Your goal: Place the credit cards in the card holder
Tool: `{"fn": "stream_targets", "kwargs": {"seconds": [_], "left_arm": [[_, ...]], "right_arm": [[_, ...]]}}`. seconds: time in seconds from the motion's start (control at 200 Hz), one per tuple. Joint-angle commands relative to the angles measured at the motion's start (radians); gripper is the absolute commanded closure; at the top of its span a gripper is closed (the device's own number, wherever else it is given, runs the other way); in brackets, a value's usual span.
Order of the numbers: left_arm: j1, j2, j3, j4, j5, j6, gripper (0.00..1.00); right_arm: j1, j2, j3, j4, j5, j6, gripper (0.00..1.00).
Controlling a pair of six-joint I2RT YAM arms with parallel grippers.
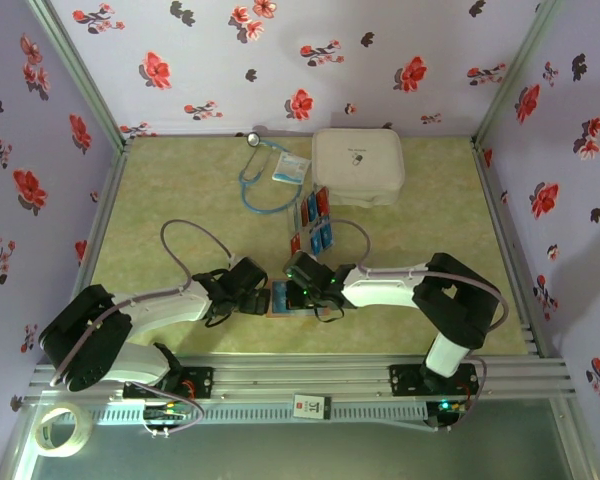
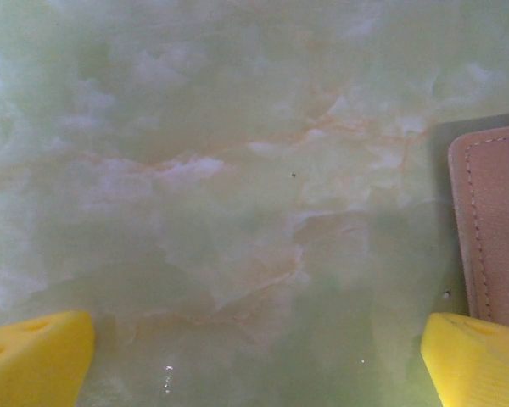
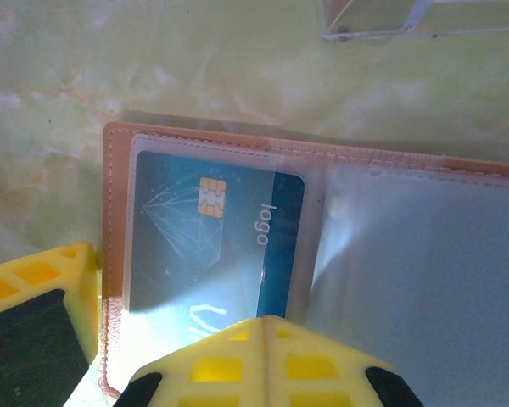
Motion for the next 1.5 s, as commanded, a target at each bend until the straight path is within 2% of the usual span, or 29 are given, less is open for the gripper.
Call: {"fn": "stream_targets", "kwargs": {"seconds": [0.0, 0.3, 0.565, 0.71, 1.0, 1.16, 1.495], "left_arm": [[0.004, 0.027, -0.027, 0.022, 0.016, 0.012, 0.00], [-0.006, 0.037, -0.028, 0.034, 0.018, 0.003, 0.00], [0.000, -0.021, -0.029, 0.007, 0.012, -0.017, 0.00], [0.023, -0.097, -0.023, -0.054, -0.004, -0.032, 0.00], [0.025, -0.201, 0.048, -0.132, 0.017, -0.056, 0.00], [0.001, -0.149, 0.088, -0.090, 0.047, -0.085, 0.00], [-0.120, 0.035, 0.190, -0.026, 0.042, -0.127, 0.00]], "right_arm": [[0.010, 0.024, 0.014, 0.007, -0.011, 0.015, 1.00], [0.012, 0.010, 0.034, -0.007, -0.010, 0.010, 1.00], [-0.003, -0.144, 0.027, -0.129, 0.073, -0.041, 1.00], [-0.053, -0.226, -0.030, -0.156, 0.088, -0.061, 1.00], [-0.153, -0.298, -0.152, -0.061, 0.022, -0.120, 1.00], [-0.167, -0.290, -0.184, 0.000, -0.011, -0.129, 1.00], [-0.170, -0.240, -0.218, 0.095, -0.049, -0.118, 1.00]]}}
